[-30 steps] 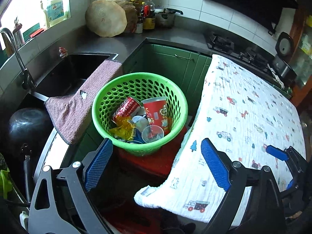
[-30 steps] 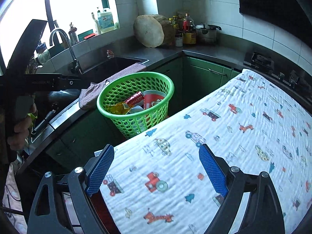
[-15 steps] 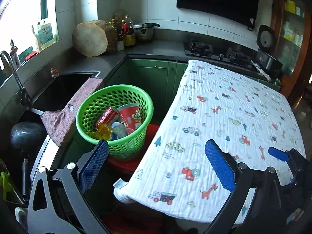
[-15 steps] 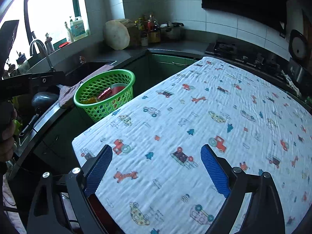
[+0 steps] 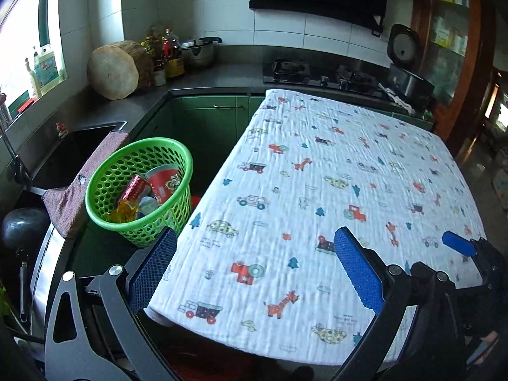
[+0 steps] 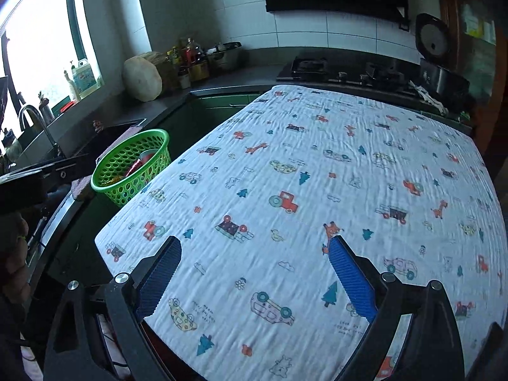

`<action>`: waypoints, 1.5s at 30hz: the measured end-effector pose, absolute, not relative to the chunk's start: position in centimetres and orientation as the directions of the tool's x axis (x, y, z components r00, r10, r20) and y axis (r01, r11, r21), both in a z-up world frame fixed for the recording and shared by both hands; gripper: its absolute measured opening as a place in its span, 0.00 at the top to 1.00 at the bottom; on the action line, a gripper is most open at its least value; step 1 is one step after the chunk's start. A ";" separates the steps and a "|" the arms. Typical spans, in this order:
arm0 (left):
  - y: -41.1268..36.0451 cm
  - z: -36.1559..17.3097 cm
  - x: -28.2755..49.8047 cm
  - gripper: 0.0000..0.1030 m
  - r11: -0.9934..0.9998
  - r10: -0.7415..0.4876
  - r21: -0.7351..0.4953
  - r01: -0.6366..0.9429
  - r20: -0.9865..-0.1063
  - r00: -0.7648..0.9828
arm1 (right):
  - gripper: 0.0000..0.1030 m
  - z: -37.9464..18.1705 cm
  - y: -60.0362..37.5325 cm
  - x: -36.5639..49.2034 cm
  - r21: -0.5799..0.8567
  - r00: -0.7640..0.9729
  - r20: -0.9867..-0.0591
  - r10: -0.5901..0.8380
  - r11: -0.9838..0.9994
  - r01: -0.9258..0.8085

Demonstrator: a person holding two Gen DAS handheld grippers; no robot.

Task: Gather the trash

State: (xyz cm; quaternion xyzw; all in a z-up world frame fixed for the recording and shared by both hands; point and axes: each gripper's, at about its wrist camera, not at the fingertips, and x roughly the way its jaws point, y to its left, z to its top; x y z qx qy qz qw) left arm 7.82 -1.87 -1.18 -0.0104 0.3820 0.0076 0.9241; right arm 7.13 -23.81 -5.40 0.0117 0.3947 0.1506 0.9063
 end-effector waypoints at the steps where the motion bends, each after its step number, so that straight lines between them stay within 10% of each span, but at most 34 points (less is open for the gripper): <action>1: -2.4 -1.4 7.9 0.05 1.000 0.012 -0.002 -0.020 -0.709 0.705 | 0.12 -5.4 -24.3 7.0 0.144 0.645 -0.711 0.279 0.956 -0.255; 45: -5.0 -2.1 7.4 0.05 1.000 0.029 0.024 -0.017 -0.725 0.688 | 0.10 -4.5 -27.9 5.5 0.144 0.691 -0.686 0.229 0.973 -0.181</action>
